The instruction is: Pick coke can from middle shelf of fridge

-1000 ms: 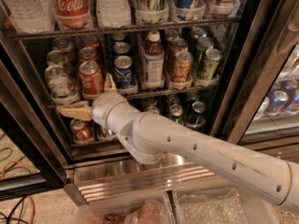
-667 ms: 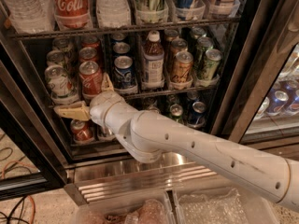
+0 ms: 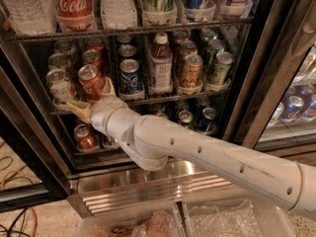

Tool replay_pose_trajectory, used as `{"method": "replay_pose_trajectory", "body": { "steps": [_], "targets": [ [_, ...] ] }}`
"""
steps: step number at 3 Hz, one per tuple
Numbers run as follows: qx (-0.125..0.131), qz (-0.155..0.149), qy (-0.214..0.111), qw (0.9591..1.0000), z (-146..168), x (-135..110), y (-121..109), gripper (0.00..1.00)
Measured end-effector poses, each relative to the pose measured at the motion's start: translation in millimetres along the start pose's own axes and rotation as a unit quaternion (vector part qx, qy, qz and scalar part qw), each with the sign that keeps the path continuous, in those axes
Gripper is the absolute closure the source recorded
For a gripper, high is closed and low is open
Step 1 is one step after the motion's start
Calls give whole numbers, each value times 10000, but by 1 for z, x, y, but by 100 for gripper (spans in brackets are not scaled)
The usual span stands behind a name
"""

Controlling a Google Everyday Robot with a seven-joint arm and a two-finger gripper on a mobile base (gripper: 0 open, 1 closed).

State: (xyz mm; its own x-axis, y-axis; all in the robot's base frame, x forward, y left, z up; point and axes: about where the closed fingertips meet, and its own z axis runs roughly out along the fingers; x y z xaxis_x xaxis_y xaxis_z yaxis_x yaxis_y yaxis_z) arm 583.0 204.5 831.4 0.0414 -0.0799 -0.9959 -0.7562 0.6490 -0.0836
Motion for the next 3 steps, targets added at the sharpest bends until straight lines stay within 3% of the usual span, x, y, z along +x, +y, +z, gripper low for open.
{"method": "replay_pose_trajectory", "body": {
  "steps": [2, 3],
  "targets": [
    [0, 2, 2, 10000, -2, -2, -2, 88],
    [-1, 3, 1, 10000, -4, -3, -4, 100]
  ]
}}
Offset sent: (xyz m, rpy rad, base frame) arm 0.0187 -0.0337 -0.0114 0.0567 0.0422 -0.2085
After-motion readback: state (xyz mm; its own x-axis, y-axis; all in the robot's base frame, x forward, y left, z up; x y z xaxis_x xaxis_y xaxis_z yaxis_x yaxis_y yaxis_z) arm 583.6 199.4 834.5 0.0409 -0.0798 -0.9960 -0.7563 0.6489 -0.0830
